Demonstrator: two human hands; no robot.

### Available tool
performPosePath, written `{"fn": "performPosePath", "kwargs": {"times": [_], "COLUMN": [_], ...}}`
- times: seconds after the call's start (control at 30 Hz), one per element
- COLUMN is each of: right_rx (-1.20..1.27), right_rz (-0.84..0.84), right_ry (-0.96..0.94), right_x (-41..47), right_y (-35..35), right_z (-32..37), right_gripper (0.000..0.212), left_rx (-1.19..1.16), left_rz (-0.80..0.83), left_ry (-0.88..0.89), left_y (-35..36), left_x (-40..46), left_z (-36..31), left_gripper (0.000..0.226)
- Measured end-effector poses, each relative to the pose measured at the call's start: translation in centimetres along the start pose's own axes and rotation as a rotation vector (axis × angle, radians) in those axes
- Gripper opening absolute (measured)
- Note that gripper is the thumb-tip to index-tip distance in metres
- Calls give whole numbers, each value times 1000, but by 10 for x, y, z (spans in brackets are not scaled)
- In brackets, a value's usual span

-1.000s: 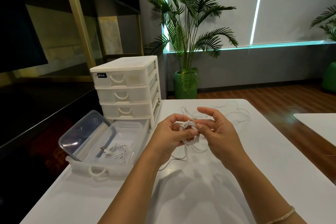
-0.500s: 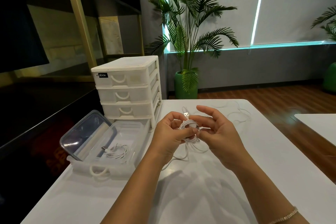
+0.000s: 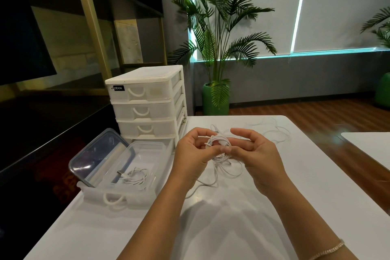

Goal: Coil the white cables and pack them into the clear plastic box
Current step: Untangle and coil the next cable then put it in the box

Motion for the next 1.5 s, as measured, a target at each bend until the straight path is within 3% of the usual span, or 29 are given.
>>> {"fn": "performPosePath", "kwargs": {"times": [0.13,0.27,0.37,0.6,0.73,0.97,1.2,1.5], "right_rx": [13,0,-13,4,35,-12,-296,-890], "right_rz": [-65,-72,-69,-54,-67,-39,56,245], "right_ry": [44,67,73,93,128,124,74,-63], "right_x": [1,0,-1,-2,-1,17,46,75], "right_y": [-6,-6,-4,2,9,47,108,178], "right_z": [-6,-7,-4,-1,-4,4,6,-2], "right_gripper": [22,25,31,29,31,29,29,40], "left_rx": [23,-33,-128,-166,-159,-104,-53,294], "left_rz": [65,101,108,-2,-93,-104,-160,-337], "left_ry": [-17,-21,-42,-118,-162,-129,-124,-77], "left_y": [6,6,4,-3,-22,-72,-129,-182], "left_x": [-1,-1,-1,3,2,-9,-20,-30], "left_z": [1,2,1,0,-2,-15,-19,-14], "left_gripper": [34,28,9,18,9,5,8,11]}}
Point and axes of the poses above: each hand's wrist, its own x-axis towards the middle knuckle, its own y-axis out of the palm, z = x × y, the point moved 4 cm from there along x, towards the middle knuckle, and after that the axes turned 14 degrees about z, right-handed, at the moved point
